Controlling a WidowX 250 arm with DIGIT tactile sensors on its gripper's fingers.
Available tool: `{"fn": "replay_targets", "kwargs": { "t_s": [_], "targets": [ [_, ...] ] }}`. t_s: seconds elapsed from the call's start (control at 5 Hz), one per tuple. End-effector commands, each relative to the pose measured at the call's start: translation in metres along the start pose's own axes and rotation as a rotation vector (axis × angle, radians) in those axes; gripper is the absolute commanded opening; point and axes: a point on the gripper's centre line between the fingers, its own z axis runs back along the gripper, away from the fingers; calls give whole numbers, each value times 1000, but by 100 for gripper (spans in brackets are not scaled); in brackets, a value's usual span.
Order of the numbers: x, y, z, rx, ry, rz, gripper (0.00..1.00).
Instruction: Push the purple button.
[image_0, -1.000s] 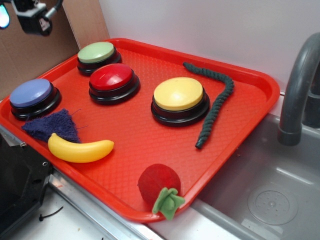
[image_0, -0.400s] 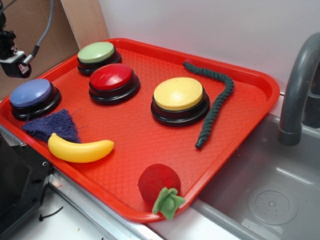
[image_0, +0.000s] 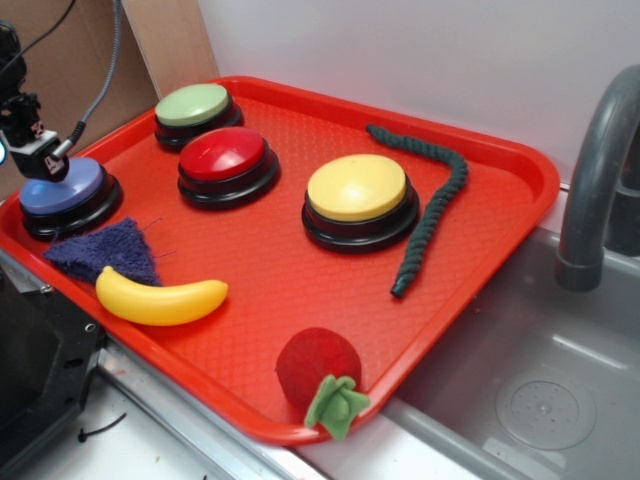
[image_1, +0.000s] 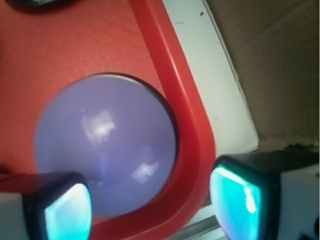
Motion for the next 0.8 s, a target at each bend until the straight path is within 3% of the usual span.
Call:
{"fn": "replay_targets", "kwargs": {
  "t_s": [0.0, 0.2, 0.6],
  "targets": [
    [35, -41, 3, 29, -25, -66, 100],
    [48, -55, 0, 0, -31, -80, 100],
    [34, -39, 0, -4, -20, -65, 100]
  ]
}}
